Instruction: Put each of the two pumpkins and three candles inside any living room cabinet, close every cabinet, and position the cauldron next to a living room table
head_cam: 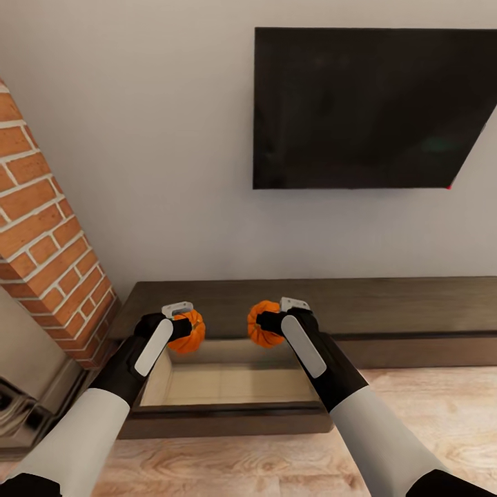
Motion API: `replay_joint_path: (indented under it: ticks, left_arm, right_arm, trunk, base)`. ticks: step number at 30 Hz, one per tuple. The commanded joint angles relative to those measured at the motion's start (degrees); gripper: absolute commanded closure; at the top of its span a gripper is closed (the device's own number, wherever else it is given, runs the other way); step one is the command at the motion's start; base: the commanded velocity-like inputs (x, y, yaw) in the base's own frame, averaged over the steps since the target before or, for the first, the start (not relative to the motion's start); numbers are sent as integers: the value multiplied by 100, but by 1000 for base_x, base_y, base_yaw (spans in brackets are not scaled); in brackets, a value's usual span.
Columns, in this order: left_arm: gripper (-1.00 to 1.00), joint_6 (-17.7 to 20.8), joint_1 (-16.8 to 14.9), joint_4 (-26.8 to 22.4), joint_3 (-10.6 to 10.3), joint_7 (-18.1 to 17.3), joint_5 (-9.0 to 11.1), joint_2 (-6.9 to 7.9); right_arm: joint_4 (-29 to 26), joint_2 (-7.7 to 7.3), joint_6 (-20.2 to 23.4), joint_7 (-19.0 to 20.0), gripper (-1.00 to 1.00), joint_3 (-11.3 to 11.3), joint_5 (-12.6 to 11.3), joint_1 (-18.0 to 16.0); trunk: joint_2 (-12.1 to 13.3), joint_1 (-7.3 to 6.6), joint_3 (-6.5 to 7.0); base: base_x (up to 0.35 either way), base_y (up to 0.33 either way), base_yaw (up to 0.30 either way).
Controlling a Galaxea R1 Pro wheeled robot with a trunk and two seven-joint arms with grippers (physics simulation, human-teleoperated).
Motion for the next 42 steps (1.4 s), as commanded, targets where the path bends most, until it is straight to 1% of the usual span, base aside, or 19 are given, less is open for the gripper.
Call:
replay_joint_path:
  ticks: [1, 14, 19, 24, 27, 32, 36, 37, 38, 40, 42]
  left_arm:
    - [100, 7, -6, -7, -22, 63, 48, 7]
    - [100, 7, 2, -7, -13, 65, 54, 7]
    - [100, 8, 2, 68, -15, 71, 84, 13]
    - [100, 7, 2, 545, -30, 64, 52, 8]
    - [100, -36, 2, 734, -43, 63, 36, 7]
    - [100, -143, 5, 823, -55, 66, 60, 7]
    - [100, -248, 10, 990, -63, 63, 54, 7]
    - [100, -372, 10, 1053, -99, 63, 59, 7]
    - [100, -419, 10, 1082, -122, 63, 61, 7]
    - [100, -676, 11, 1267, -293, 58, 61, 7]
    - [100, -798, 11, 1343, -382, 51, 63, 7]
  right_arm:
    - [8, -1, -5, -71, 100, 10, -52, -6]
    - [58, -8, 18, -63, 100, 10, -92, -3]
    - [165, -6, 14, -41, 100, 10, -110, 8]
    - [372, -9, 13, -32, 100, 17, -103, 38]
    - [404, -9, 13, -33, 100, 34, -106, 44]
    - [457, -18, -19, -43, 100, 243, -111, 46]
    - [697, -11, -73, -36, 100, 399, -106, 46]
    - [813, -6, -120, -34, 100, 446, -104, 46]
    - [847, -5, -149, -33, 100, 459, -104, 46]
    - [960, -2, -295, -32, 100, 502, -107, 46]
    - [999, -2, -338, -32, 100, 515, -109, 46]
  trunk:
    - [-3, 2, -5]
    - [-3, 2, -5]
    - [-204, 112, -95]
    - [-404, 222, -185]
    - [-524, 288, -238]
    - [-725, 397, -328]
    - [-885, 485, -400]
    - [-926, 507, -418]
    - [-966, 529, -436]
    - [-1046, 573, -472]
    - [-1126, 617, -508]
  base:
    - [206, -56, 0]
    - [40, -19, 0]
    - [0, 0, 0]
    - [0, 0, 0]
    - [0, 0, 0]
    - [0, 0, 0]
    - [0, 0, 0]
    - [0, 0, 0]
    - [0, 0, 0]
    - [0, 0, 0]
    - [0, 0, 0]
